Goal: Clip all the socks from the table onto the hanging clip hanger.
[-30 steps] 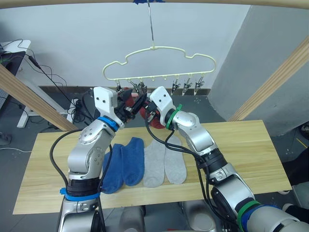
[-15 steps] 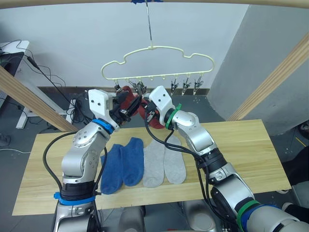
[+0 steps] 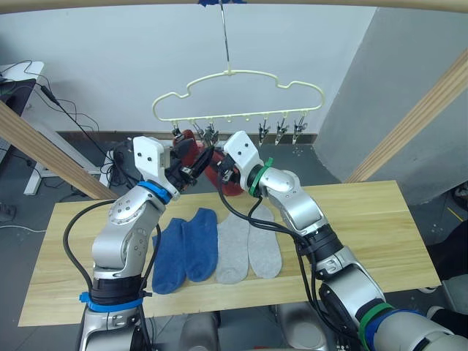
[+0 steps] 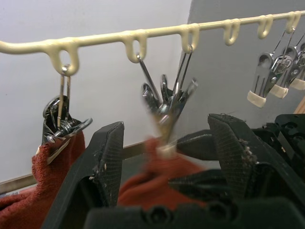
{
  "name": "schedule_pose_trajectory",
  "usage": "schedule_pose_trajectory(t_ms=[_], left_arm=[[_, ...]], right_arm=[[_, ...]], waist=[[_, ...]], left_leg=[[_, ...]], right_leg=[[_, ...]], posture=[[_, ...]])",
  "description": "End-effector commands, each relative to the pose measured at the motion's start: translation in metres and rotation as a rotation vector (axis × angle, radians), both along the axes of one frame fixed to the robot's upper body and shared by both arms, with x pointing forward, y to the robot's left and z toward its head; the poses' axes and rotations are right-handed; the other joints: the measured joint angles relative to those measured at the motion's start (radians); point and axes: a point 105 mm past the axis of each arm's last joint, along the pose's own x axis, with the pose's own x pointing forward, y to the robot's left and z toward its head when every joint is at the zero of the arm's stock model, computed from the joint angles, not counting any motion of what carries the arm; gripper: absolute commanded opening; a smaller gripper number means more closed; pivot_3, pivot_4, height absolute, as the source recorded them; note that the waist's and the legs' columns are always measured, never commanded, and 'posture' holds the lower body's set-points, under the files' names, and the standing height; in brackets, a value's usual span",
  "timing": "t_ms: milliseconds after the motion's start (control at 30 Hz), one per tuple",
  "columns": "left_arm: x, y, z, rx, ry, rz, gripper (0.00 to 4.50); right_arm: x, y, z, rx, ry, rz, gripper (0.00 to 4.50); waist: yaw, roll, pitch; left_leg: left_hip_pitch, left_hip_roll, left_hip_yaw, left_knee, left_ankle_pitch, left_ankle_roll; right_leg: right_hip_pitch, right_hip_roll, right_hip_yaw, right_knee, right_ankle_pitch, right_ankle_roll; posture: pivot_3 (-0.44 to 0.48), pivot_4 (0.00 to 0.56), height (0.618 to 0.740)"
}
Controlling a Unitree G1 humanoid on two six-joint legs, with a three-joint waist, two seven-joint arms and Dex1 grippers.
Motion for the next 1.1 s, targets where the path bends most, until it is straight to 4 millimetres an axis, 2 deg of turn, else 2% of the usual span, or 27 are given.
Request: schedule_pose_trajectory(t_ms=[33,200,400,633,833,1033,1100], left_arm=[[-0.007,-0.002,0.011,0.022,-0.063,-0.012,3.10],[-0.011,-0.003,0.011,0.068,-0.096,-0.014,3.10],[-0.023,-0.017,0.005,0.186,-0.199,-0.042,3.10],[-0.026,-0.028,-0.003,0.178,-0.242,0.012,3.10],[-0.024,-0.036,-0.006,0.151,-0.261,0.056,3.10],[-0.013,-0.033,-0.013,0.107,-0.224,0.120,3.10],[-0.010,-0.033,-0.012,0.105,-0.227,0.128,2.73]], right_arm=[[-0.012,0.006,0.013,0.016,-0.048,0.056,2.44],[-0.020,-0.007,0.011,-0.027,-0.066,0.077,2.44],[-0.045,-0.036,0.018,-0.083,-0.110,0.127,2.44],[-0.078,-0.073,0.026,-0.106,-0.082,0.176,2.44],[-0.085,-0.093,0.031,-0.131,-0.049,0.165,2.44],[-0.087,-0.101,0.040,-0.121,-0.058,0.144,2.44],[-0.087,-0.103,0.043,-0.112,-0.064,0.137,2.46]], waist=[[0.000,0.000,0.000],[0.000,0.000,0.000],[0.001,0.000,0.000],[0.002,0.000,0.000],[0.000,0.000,0.000],[-0.001,0.000,0.000],[-0.002,0.000,0.000]], left_leg=[[0.000,0.000,0.000,0.000,0.000,0.000],[0.000,0.000,0.000,0.000,0.000,0.000],[0.000,0.000,0.000,0.000,0.000,0.000],[0.000,-0.001,0.000,0.000,0.000,0.000],[0.000,-0.001,0.000,0.001,0.000,0.000],[0.000,-0.001,0.000,0.001,0.000,0.000],[0.000,-0.001,0.000,0.001,0.000,0.000]], right_leg=[[0.000,0.000,0.000,0.000,0.000,0.000],[0.000,0.000,0.000,0.000,0.000,0.000],[0.000,0.000,0.000,0.000,0.000,0.000],[0.000,0.000,0.001,0.000,0.000,0.000],[0.001,0.000,0.001,0.000,0.000,0.000],[0.001,0.000,0.001,0.000,0.000,0.000],[0.001,0.000,0.001,0.000,0.000,0.000]], posture=[[-0.189,0.281,0.740],[-0.187,0.282,0.740],[-0.192,0.283,0.740],[-0.214,0.290,0.740],[-0.234,0.293,0.740],[-0.239,0.288,0.740],[-0.248,0.280,0.740]])
